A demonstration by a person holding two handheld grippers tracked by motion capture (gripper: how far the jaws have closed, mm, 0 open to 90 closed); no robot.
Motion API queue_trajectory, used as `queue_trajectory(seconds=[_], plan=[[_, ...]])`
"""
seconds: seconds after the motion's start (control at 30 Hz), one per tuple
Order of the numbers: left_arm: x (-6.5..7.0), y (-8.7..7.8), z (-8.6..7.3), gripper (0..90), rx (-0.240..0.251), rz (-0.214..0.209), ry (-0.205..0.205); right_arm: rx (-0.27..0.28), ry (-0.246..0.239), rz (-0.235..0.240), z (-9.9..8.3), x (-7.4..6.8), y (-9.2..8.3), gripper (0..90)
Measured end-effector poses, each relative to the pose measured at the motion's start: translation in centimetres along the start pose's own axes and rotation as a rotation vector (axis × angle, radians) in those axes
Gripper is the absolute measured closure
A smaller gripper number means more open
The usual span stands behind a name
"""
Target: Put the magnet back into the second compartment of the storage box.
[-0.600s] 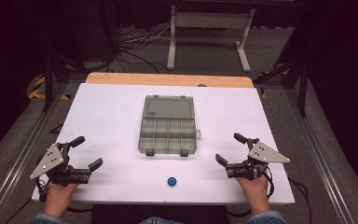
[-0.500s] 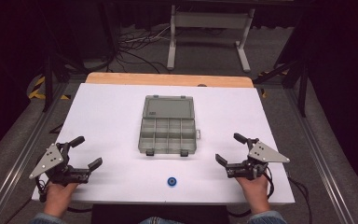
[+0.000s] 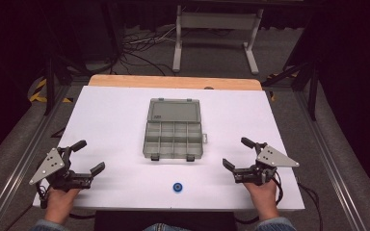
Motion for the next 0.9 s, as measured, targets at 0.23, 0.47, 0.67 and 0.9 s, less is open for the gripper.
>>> queue_trajectory(seconds=[0.23, 0.47, 0.67, 0.9], plan=[[0.0, 0.0, 0.0, 0.6, 0.002, -0.001, 0.002, 0.0, 0.0, 0.0, 0.0, 0.0, 0.0, 1.9], [0.0, -0.1, 0.0, 0.6, 0.0, 0.001, 0.002, 0.0, -0.007, 0.009, 0.2, -0.3, 0.1, 1.8], [0.0, 0.0, 0.0, 0.6, -0.005, -0.001, 0.006, -0.003, -0.002, 0.028, 0.5, -0.8, 0.6, 1.9], [0.0, 0.0, 0.0, 0.5, -0.006, -0.003, 0.005, 0.005, -0.009, 0.072, 1.1, -2.1, 1.5, 1.9]])
Point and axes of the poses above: each handheld gripper's, and its own axes: y roughly forward along the jaws, z roughly out of its top, x roughly to its right, the point moved 2 cm from there along y, roughly forward along the jaws, and after that the axes turned 11 degrees about y, right-handed, at the moved point
